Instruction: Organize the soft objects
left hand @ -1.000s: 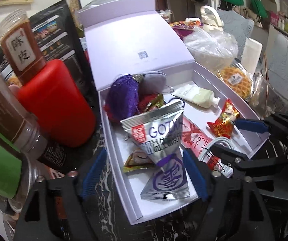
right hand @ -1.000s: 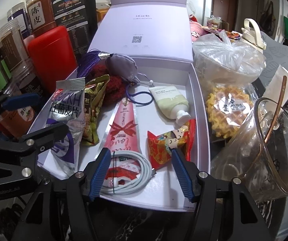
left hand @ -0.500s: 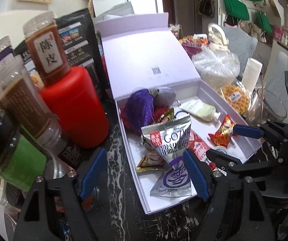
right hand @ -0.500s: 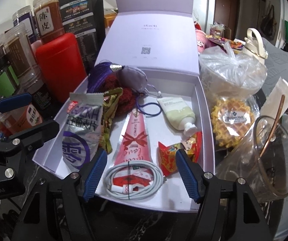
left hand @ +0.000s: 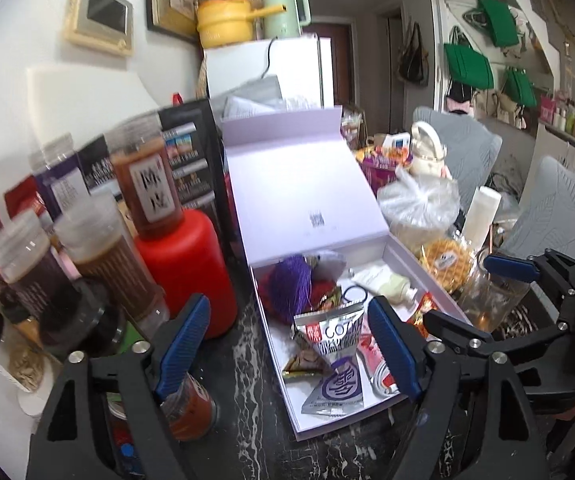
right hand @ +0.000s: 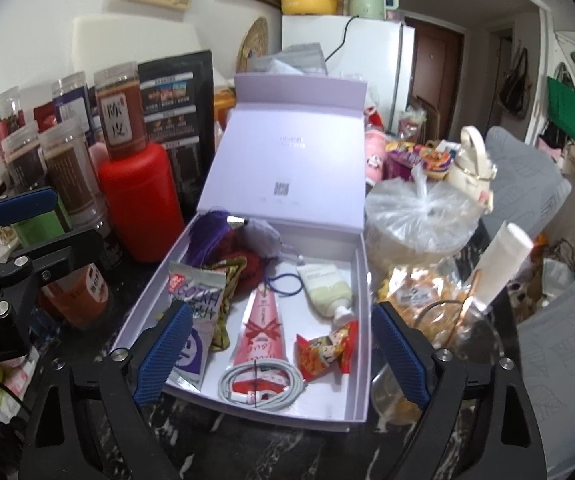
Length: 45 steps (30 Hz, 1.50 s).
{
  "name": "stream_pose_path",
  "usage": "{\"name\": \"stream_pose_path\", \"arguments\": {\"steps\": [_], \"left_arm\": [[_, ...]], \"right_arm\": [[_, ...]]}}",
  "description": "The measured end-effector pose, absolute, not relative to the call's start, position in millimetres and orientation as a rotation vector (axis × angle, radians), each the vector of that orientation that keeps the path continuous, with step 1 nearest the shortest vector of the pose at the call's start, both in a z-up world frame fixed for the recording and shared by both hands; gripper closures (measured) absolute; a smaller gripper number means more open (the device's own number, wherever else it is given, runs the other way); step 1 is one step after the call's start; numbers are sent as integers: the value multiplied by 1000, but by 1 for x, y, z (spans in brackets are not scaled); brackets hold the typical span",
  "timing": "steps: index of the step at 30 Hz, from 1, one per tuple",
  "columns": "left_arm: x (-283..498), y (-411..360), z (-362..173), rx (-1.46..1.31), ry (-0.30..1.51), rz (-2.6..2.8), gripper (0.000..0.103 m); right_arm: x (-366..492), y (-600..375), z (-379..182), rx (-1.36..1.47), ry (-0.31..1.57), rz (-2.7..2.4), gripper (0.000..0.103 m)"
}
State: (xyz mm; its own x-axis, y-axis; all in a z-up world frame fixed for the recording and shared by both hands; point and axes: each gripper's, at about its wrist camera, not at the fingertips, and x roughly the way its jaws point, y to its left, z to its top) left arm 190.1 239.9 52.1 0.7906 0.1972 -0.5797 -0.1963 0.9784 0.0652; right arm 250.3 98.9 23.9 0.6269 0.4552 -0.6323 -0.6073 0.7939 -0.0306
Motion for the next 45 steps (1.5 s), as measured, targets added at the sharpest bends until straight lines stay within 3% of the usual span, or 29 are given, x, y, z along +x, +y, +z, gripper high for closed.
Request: {"name": "stream_pose_path", "arguments": {"steps": [5,10,24,45], "left_arm": [[176,235,71,1,570,217,4],[160,229,86,-2,533,207,3],[115,205,113,-21,465,161,3],[75,168,77,-45,554,153,3]], "right_arm": [[238,90,44,-256,596,588,5],[221,75,61,-247,541,563,1],[172,29,87,-210,481,494,1],[114,-10,63,-197,549,424,1]]}}
